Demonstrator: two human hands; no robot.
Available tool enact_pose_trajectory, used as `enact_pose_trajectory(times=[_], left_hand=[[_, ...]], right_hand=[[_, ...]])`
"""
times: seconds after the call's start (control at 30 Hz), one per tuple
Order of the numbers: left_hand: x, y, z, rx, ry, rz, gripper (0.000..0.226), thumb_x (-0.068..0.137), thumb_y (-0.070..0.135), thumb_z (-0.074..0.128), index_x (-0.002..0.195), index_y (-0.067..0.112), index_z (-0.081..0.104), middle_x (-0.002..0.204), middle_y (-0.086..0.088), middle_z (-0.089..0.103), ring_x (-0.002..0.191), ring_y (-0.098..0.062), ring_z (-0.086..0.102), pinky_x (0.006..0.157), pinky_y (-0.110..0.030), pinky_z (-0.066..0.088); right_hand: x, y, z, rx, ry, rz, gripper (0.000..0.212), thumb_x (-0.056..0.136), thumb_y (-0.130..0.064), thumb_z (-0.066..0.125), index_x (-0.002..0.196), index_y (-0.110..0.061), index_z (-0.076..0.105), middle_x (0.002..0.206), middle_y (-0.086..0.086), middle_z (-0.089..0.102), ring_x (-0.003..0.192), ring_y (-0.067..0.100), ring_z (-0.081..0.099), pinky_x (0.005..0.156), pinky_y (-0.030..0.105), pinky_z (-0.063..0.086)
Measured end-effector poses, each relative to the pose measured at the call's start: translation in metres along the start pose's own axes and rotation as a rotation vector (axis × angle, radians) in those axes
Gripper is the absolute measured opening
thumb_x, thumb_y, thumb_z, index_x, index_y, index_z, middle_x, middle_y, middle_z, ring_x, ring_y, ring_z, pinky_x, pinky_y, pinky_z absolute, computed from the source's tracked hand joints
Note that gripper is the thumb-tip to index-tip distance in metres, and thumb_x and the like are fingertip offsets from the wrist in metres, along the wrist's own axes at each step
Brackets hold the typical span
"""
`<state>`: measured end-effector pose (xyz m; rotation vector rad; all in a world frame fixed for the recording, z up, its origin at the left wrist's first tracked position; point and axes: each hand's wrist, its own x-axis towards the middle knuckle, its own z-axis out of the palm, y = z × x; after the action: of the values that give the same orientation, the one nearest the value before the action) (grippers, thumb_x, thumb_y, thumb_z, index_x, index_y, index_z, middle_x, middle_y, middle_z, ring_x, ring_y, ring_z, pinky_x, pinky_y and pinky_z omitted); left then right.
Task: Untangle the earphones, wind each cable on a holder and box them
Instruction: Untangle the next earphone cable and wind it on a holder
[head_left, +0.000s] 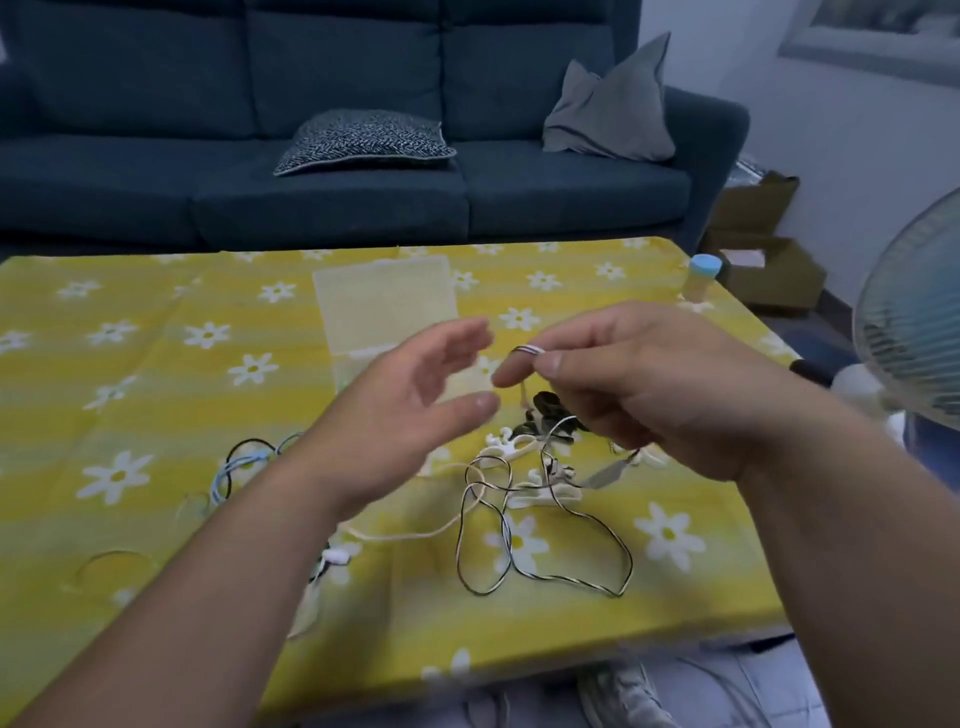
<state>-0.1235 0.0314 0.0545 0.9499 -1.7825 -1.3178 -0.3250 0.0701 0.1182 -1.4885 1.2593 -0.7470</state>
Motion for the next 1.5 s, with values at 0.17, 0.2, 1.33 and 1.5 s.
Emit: enact_pose_trajectory(times=[0.17,0.2,1.33,1.5], left_hand=[[0.01,0.002,0.031,-0.005,0.038,0.003,0.011,0.095,0.007,0.06,0.098,0.013,0.069,0.08,0.001,0.069,0.078,-0.019,0.069,0.073,-0.03,0.05],[0.013,-0.001,0.029,0.019,0.146,-0.03,0.015,0.097,0.009,0.056,0.09,0.012,0.069,0.07,0.008,0.066,0.07,-0.016,0.068,0.069,-0.029,0.047],[0.01,-0.034,-0.013,0.581,-0.544,-0.475,0.027,0.096,0.036,0.055,0.087,0.02,0.076,0.081,0.014,0.072,0.079,-0.007,0.065,0.085,-0.028,0.049],[0.014,-0.04,-0.011,0.606,-0.365,-0.432,0.019,0.094,0.039,0.059,0.092,0.027,0.074,0.093,0.007,0.074,0.095,-0.015,0.069,0.093,-0.038,0.053]], right_hand=[[0.002,0.002,-0.005,0.185,0.057,-0.084,0.028,0.099,-0.016,0.05,0.091,-0.006,0.075,0.051,-0.002,0.027,0.046,0.012,0.018,0.043,0.023,0.011],[0.001,0.003,-0.01,0.251,0.112,-0.083,0.029,0.099,-0.015,0.049,0.087,-0.008,0.074,0.051,-0.004,0.027,0.047,0.012,0.016,0.044,0.024,0.008],[0.063,0.151,-0.007,-0.943,0.27,0.491,0.008,0.085,-0.009,0.054,0.08,-0.015,0.058,0.068,0.0,0.051,0.064,0.021,0.051,0.052,0.024,0.033],[0.053,0.1,-0.019,-0.996,0.624,0.319,0.016,0.086,-0.011,0.061,0.091,-0.023,0.071,0.088,0.005,0.069,0.08,0.03,0.063,0.063,0.029,0.042]])
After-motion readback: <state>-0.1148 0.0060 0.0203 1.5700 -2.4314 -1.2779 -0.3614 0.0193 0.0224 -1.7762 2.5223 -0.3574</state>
